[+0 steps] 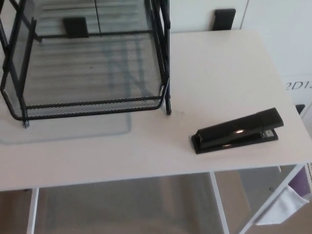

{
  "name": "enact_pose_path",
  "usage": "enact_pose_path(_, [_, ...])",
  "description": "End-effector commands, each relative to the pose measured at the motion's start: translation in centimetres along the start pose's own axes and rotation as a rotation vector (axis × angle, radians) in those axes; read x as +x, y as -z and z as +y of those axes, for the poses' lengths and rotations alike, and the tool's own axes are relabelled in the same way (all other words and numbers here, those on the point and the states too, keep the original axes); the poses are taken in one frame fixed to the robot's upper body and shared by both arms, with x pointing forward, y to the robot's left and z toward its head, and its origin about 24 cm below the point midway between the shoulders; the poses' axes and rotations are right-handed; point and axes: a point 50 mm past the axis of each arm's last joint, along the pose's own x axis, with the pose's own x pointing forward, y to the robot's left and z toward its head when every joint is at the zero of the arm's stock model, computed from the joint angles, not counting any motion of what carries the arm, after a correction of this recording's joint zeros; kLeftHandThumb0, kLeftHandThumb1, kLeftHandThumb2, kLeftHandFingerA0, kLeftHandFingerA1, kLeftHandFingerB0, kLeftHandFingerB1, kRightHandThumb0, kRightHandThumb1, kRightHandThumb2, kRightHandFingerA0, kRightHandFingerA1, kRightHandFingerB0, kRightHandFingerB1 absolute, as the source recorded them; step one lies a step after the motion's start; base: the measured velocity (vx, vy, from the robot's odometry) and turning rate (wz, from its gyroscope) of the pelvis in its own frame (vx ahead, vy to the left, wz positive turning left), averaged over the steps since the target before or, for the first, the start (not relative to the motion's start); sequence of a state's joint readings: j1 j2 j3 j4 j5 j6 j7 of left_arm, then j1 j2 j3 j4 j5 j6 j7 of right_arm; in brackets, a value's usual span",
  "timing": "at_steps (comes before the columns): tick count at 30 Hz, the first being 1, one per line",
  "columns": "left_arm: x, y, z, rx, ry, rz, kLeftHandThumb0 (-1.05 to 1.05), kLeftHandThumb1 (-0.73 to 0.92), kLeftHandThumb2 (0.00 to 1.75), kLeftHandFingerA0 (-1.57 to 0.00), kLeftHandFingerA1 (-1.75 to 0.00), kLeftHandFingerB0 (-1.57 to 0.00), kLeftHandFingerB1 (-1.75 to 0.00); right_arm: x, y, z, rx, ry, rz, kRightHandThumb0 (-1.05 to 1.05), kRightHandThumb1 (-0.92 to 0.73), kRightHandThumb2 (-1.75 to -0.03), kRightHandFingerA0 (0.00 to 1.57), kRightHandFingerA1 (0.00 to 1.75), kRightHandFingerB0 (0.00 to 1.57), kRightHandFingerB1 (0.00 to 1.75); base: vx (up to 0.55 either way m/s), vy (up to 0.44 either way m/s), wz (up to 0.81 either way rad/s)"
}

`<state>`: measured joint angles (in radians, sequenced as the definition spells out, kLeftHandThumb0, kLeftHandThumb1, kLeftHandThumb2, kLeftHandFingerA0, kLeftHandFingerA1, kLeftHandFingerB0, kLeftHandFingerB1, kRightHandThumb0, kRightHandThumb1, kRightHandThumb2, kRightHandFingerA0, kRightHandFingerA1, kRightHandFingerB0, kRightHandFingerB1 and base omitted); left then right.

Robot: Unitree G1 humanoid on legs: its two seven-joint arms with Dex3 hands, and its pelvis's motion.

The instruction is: The robot walks towards a desk on which a file tray is kept in the middle and a stapler is kept to its right. The robot lifts the stapler using its right hand and places it on the file tray.

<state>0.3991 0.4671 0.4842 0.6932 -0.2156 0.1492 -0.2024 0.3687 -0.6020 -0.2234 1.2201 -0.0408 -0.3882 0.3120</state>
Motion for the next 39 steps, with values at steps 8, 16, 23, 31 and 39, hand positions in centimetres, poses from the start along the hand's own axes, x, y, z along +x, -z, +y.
enact_pose_path(8, [-0.2, -0.6, 0.1, 0.007, -0.007, -0.022, -0.40, 0.37, 0.52, -0.74, -0.46, -0.76, -0.44, -0.1, 0.0, -0.4, 0.010, 0.021, -0.012, -0.56, -0.63, -0.59, 0.14, 0.29, 0.00, 0.17, 0.09, -0.085, 0.01])
enact_pose_path(16, [0.0, -1.3, 0.0, 0.028, -0.001, -0.034, -0.41, 0.36, 0.51, -0.75, -0.45, -0.77, -0.44, -0.3, 0.4, -0.1, 0.026, 0.025, -0.005, -0.56, -0.63, -0.59, 0.14, 0.29, 0.00, 0.17, 0.00, 0.188, -0.11])
enact_pose_path(23, [0.2, -1.2, 0.2, 0.019, -0.012, -0.031, -0.42, 0.34, 0.51, -0.78, -0.46, -0.80, -0.45, -0.4, 0.6, -0.1, 0.029, 0.026, -0.003, -0.56, -0.63, -0.59, 0.14, 0.29, 0.00, 0.17, 0.02, 0.272, -0.04])
enact_pose_path(31, [0.4, -1.5, 0.1, 0.012, -0.020, -0.023, -0.42, 0.32, 0.51, -0.79, -0.46, -0.81, -0.45, -0.4, 0.8, 0.0, 0.034, 0.026, -0.001, -0.56, -0.63, -0.59, 0.14, 0.29, 0.00, 0.17, 0.02, -0.047, 0.06])
enact_pose_path(39, [0.4, -2.0, 0.1, 0.003, -0.002, -0.038, -0.39, 0.34, 0.51, -0.76, -0.46, -0.79, -0.45, -0.5, 0.9, 0.2, 0.043, 0.027, -0.001, -0.56, -0.63, -0.59, 0.14, 0.29, 0.00, 0.17, 0.00, -0.010, 0.01])
